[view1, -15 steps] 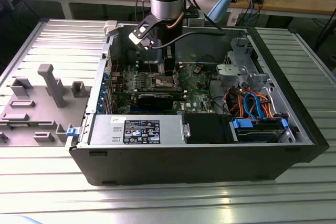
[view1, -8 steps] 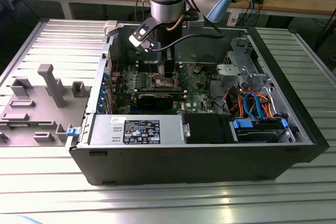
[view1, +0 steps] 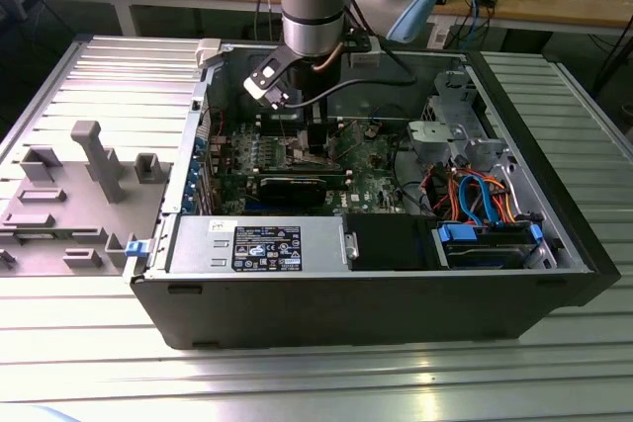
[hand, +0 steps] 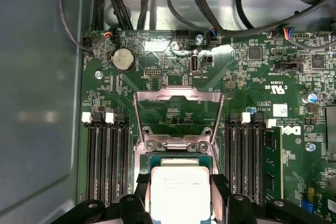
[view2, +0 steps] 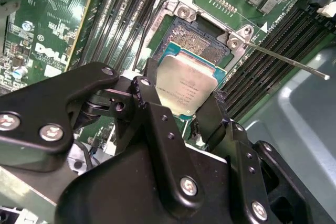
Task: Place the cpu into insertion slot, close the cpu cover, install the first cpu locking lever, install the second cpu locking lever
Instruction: 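Place the cpu into insertion slot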
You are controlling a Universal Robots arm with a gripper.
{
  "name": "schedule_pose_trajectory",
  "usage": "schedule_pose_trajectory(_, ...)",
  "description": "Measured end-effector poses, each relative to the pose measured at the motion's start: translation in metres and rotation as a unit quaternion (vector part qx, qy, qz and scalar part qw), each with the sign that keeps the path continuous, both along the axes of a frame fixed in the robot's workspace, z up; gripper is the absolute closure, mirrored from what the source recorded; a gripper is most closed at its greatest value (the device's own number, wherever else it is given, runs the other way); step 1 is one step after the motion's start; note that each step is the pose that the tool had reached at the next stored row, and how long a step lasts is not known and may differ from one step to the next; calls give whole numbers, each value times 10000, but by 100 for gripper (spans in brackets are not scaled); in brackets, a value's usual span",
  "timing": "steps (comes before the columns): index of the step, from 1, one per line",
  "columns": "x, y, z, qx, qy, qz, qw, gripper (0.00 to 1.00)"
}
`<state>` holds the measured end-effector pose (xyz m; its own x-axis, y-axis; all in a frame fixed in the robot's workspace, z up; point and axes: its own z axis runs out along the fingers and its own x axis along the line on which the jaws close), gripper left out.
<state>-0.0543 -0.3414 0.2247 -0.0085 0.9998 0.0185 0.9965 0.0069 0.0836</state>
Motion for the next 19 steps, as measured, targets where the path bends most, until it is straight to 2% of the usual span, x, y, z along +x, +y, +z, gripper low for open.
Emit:
schedule_pose_trajectory(5,-10,15,-57,0,0,-5,10000,46)
schedule_pose_trajectory(6,-33,18,-97,0,0,-4,10000,46)
schedule_pose_trajectory(7,-49,24,-216,2,0,-29,10000,46)
schedule_pose_trajectory(9,-54,25,-277,2,0,-56,10000,46)
schedule_pose_trajectory(11,-53,26,-282,6,-3,-56,10000,45)
schedule_pose_trajectory(12,-54,25,-279,2,0,-56,10000,38)
schedule_pose_trajectory(15,-54,25,-279,2,0,-56,10000,38)
schedule_pose_trajectory(19,-54,25,-216,2,0,-56,10000,38)
